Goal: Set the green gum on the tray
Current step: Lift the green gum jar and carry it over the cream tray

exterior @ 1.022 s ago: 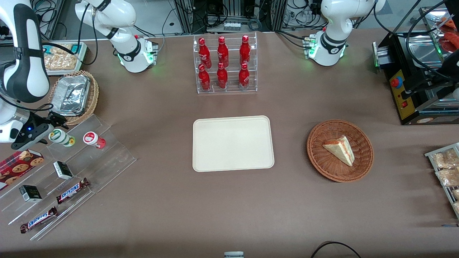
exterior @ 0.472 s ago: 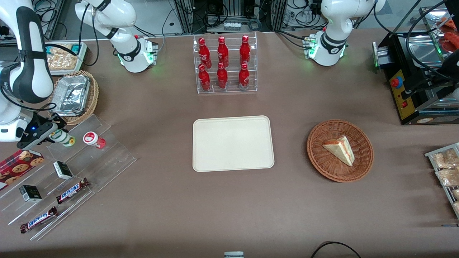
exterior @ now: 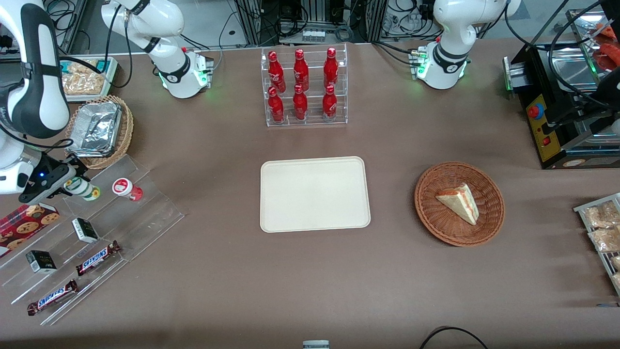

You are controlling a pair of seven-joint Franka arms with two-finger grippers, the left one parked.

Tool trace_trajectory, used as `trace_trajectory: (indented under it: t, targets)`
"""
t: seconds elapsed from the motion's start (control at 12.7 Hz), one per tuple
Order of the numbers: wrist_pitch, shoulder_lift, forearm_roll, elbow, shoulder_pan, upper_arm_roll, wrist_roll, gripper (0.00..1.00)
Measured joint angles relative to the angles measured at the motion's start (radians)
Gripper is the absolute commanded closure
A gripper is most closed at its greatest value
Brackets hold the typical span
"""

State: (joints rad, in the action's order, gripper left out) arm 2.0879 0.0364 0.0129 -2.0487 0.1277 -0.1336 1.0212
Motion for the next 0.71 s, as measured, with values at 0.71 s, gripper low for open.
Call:
trace_trajectory:
  t: [0.71]
  targets:
    - [-0.158,0.152,-0.068,0.206,-0.441,0.014,-0.690,1.00]
